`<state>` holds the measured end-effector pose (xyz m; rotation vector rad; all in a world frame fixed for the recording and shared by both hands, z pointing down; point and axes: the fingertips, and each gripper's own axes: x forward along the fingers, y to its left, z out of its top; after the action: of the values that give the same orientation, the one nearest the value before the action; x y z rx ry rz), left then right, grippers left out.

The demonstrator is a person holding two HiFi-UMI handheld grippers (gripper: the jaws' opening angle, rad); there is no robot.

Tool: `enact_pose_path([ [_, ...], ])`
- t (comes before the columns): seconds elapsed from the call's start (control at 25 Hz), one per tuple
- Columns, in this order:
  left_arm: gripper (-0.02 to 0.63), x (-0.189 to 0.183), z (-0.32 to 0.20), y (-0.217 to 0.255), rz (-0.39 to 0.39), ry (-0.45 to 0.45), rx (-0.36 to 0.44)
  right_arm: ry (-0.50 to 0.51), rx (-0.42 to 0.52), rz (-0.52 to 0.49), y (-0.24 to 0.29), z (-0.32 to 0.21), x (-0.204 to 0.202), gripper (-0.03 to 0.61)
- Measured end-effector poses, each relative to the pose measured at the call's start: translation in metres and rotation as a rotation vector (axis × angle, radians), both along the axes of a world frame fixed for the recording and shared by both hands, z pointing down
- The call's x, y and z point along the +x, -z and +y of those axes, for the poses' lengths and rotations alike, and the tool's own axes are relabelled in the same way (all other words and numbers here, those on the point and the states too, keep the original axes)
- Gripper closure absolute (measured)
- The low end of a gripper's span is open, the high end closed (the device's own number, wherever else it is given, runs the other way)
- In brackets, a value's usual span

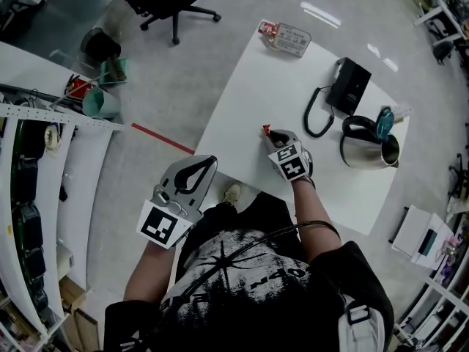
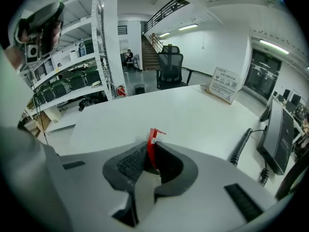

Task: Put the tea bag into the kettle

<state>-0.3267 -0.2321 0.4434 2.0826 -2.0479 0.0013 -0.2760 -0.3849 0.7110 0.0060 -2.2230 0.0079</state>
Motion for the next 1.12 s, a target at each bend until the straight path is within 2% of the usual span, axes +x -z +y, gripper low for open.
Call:
enact_pose_path([
  [0.32,0.603,0.005,0.006,0.004,-0.003,-0.002,0.006,-0.016,-0.001,-0.022,0.002,-0.001,0.009,0.532],
  [0.44,0.603,0.006,0.007,0.003,-0.028,-0.015,0.0,-0.034,-0.007,-0.048,0.013,0.0,0.012,0.532],
  [0.56,0.603,0.01,0.005,0.007,-0.028,-0.038,0.028,-0.051,-0.016,-0.088,0.029,0.001,0.014,0.532],
  [0.84,0.603,0.025,-0.007,0.02,-0.045,-0.122,0.064,-0.074,0.015,-0.27,0.098,0.006,0.021,0.531],
  [1.12,0.603,0.058,-0.035,0.03,-0.072,-0.266,0.102,-0.126,0.073,-0.495,0.179,0.007,0.063,0.532],
])
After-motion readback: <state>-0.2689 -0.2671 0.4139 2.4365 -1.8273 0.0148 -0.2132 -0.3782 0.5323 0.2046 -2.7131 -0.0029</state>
